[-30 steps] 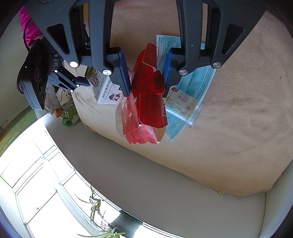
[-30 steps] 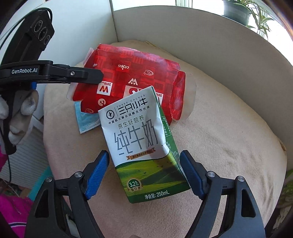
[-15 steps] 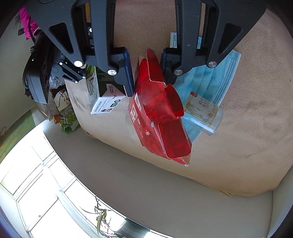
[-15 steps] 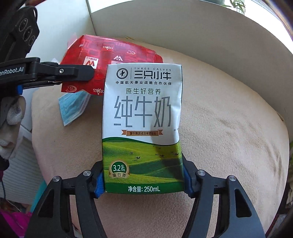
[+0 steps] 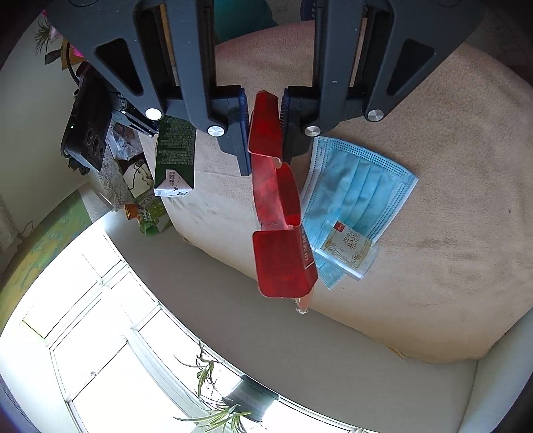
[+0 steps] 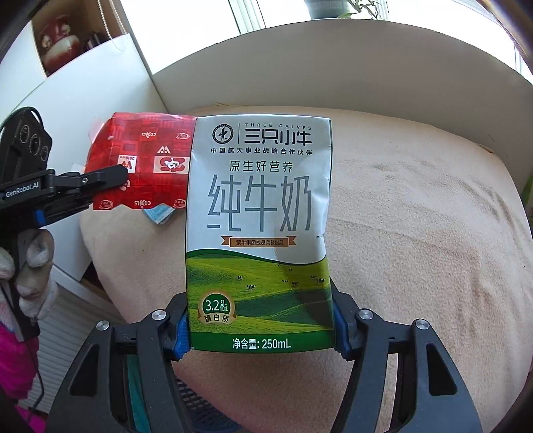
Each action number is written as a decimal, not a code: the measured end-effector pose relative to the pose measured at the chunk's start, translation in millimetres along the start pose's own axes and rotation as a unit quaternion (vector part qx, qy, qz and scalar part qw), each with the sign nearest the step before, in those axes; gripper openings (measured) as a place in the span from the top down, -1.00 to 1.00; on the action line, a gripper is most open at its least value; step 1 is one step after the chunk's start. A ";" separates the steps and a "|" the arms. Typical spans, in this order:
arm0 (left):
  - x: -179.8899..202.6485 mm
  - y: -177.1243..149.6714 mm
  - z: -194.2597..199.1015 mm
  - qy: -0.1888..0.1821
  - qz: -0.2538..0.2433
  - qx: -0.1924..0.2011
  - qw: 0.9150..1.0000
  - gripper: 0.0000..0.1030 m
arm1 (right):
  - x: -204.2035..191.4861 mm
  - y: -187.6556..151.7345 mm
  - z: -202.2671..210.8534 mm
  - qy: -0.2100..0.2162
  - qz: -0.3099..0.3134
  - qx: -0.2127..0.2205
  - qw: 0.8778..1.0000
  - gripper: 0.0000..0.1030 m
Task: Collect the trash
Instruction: 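Carry the wrapper and milk carton down over the blue wastebasket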
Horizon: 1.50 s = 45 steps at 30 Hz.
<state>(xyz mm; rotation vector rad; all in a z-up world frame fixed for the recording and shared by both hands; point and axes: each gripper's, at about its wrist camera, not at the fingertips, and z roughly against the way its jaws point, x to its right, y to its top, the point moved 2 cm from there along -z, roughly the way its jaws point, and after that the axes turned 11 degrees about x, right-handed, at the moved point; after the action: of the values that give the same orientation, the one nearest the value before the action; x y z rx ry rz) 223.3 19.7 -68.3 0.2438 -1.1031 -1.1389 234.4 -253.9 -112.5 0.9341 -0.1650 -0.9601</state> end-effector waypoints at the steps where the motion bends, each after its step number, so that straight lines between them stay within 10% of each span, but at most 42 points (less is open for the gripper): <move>1: -1.2 -3.5 1.6 0.002 -0.001 -0.001 1.000 0.75 | 2.7 -3.3 5.6 0.002 -0.004 0.002 1.000 -0.23; 9: -14.8 -6.2 -17.1 0.026 0.020 -0.017 0.999 0.11 | -1.6 -7.3 25.2 0.005 -0.020 0.012 1.000 -0.23; 22: -2.9 -7.0 -3.6 0.004 0.033 0.013 0.999 0.73 | -11.1 -11.2 33.5 -0.009 -0.034 0.027 0.999 -0.23; 45: -40.5 -87.2 161.4 0.043 -0.005 0.046 0.998 0.75 | -80.2 -59.5 57.0 0.034 -0.054 0.036 0.997 -0.23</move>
<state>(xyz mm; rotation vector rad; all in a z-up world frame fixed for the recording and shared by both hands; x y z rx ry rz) 42.2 70.1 -70.2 0.3674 -1.0800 -1.0781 120.7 -241.3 -100.4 1.0486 -0.0927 -1.0263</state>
